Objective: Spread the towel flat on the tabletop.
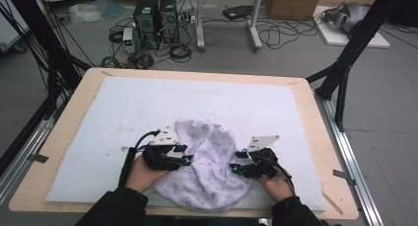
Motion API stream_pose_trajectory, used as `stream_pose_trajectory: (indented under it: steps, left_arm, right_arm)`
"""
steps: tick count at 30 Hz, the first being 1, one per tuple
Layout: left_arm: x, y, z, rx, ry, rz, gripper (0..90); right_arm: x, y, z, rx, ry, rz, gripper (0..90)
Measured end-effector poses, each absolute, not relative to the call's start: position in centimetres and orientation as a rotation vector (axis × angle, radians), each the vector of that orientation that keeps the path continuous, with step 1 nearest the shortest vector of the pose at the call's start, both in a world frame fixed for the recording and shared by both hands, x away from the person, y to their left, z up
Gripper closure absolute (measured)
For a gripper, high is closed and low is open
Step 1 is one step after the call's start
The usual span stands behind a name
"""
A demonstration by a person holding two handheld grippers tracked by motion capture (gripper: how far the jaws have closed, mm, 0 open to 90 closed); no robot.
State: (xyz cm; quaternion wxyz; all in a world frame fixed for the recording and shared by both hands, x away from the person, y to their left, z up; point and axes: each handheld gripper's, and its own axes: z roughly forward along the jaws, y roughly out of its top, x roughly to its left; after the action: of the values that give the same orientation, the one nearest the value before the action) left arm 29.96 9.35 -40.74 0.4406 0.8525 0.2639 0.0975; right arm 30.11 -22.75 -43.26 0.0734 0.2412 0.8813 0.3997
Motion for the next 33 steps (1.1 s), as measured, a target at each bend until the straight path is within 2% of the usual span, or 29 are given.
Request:
stream_pose_trajectory:
  steps: [6,9,10,12,15,20,23,24,26,30,33]
  left_arm:
    - [31.4,7.1,-42.8,2.207,0.700,0.199,47.7]
    - [31.7,6.7,-43.3,2.211,0.699,0.157,61.7]
    - [31.7,6.5,-43.4,2.213,0.688,0.135,70.7]
    - [31.5,6.2,-43.3,2.227,0.666,0.150,77.2]
    - [31.2,6.4,-42.9,2.241,0.652,0.168,80.5]
    - [30.7,9.5,-41.3,2.184,0.675,0.186,81.2]
    - [29.7,13.2,-39.6,2.109,0.721,0.215,81.7]
    - [29.7,13.2,-39.6,2.109,0.721,0.215,81.8]
    - [28.4,15.8,-38.7,2.107,0.728,0.235,81.8]
    - [26.9,18.0,-38.7,2.120,0.746,0.255,81.9]
    - [25.8,19.7,-40.1,2.143,0.781,0.225,81.8]
  right_arm:
    - [30.5,-22.3,-44.4,0.708,2.675,1.143,55.8]
    - [30.5,-22.3,-44.4,0.708,2.668,1.137,62.4]
    - [30.5,-22.2,-44.3,0.702,2.669,1.139,66.4]
    - [30.5,-22.2,-44.3,0.686,2.682,1.149,74.9]
    - [30.6,-22.2,-44.2,0.676,2.696,1.155,79.1]
    - [30.1,-22.5,-42.7,0.652,2.674,1.201,79.9]
    - [29.6,-22.5,-41.6,0.632,2.656,1.264,79.9]
    - [29.6,-22.5,-41.6,0.632,2.656,1.264,79.9]
    - [28.6,-22.4,-40.7,0.610,2.648,1.301,79.9]
    - [27.6,-22.2,-40.4,0.601,2.658,1.343,79.9]
    - [26.4,-20.8,-41.9,0.557,2.803,1.266,78.3]
